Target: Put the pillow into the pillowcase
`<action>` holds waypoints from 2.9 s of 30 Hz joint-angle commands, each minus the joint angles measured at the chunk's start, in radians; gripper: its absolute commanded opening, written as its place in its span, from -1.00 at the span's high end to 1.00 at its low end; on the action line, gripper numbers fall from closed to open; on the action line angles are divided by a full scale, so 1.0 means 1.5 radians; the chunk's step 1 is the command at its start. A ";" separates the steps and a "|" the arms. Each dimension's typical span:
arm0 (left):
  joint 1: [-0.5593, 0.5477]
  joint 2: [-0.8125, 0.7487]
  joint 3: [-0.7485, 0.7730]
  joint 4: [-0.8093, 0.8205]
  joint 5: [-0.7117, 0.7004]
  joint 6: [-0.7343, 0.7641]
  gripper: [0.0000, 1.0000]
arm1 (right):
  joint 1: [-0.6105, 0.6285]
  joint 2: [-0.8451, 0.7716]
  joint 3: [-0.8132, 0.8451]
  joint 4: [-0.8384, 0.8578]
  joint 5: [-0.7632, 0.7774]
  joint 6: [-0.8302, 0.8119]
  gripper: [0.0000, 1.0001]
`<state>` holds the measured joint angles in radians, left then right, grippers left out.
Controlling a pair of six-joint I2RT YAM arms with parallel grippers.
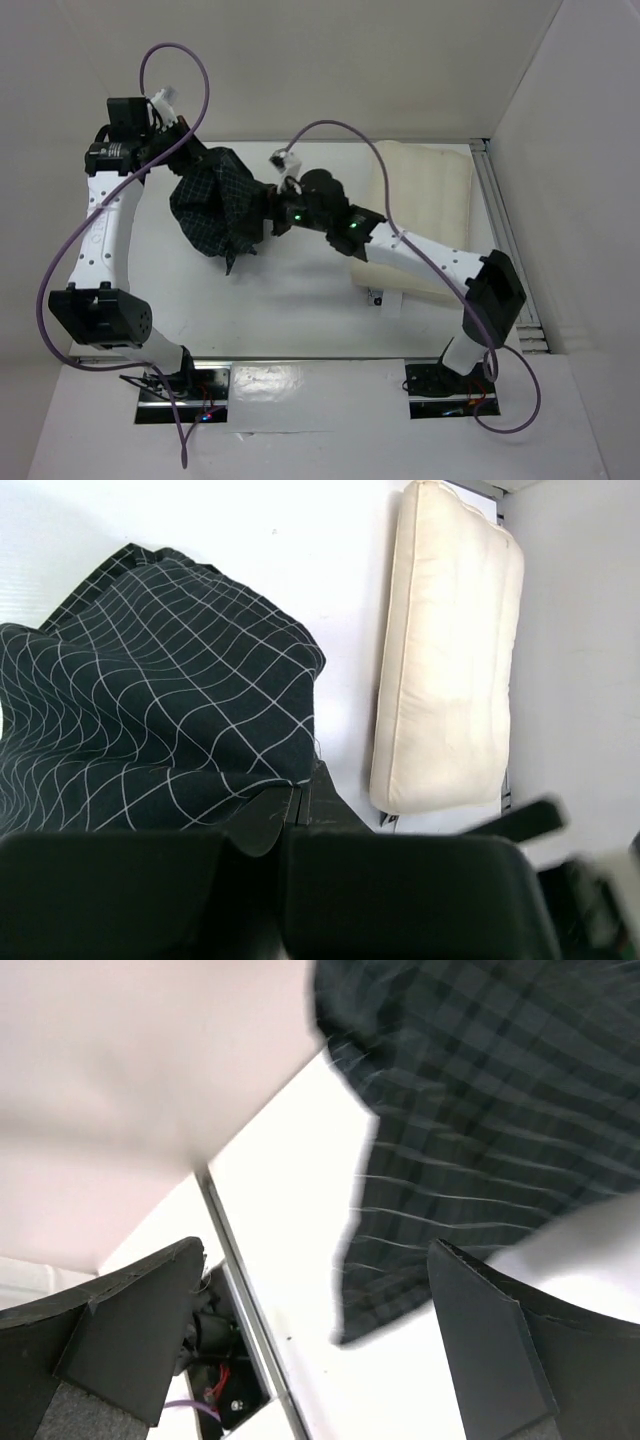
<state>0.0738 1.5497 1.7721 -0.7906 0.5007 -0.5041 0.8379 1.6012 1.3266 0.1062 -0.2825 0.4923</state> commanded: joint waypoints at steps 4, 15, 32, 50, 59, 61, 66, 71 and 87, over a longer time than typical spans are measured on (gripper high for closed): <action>0.004 -0.040 -0.015 0.035 -0.012 -0.008 1.00 | 0.099 0.139 0.115 -0.140 0.211 -0.065 -0.96; 0.010 -0.005 0.001 0.043 -0.003 0.008 1.00 | -0.073 0.158 0.282 -0.203 0.361 -0.074 1.00; -0.025 -0.032 -0.096 0.159 0.248 0.025 -0.93 | -0.204 -0.359 -0.175 -0.009 0.590 -0.227 1.00; -0.081 0.128 -0.466 0.407 0.047 -0.175 -0.86 | -0.334 -0.381 -0.302 -0.227 0.460 -0.082 1.00; -0.108 0.237 -0.395 0.559 -0.025 -0.278 -0.71 | -0.349 -0.395 -0.279 -0.241 0.454 -0.076 1.00; -0.125 0.302 -0.315 0.529 -0.031 -0.278 -0.60 | -0.349 -0.395 -0.279 -0.248 0.454 -0.076 1.00; -0.154 0.354 -0.249 0.532 -0.009 -0.278 0.08 | -0.355 -0.401 -0.272 -0.254 0.435 -0.063 1.00; -0.155 0.308 -0.242 0.555 0.082 -0.278 1.00 | -0.355 -0.386 -0.258 -0.254 0.408 -0.063 1.00; -0.039 -0.025 0.058 0.061 -0.174 -0.009 1.00 | -0.355 -0.415 -0.109 -0.275 0.416 -0.139 1.00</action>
<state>-0.0055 1.5391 1.7729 -0.4995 0.3614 -0.6270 0.3111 1.0229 1.1114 -0.2996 0.3504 0.3164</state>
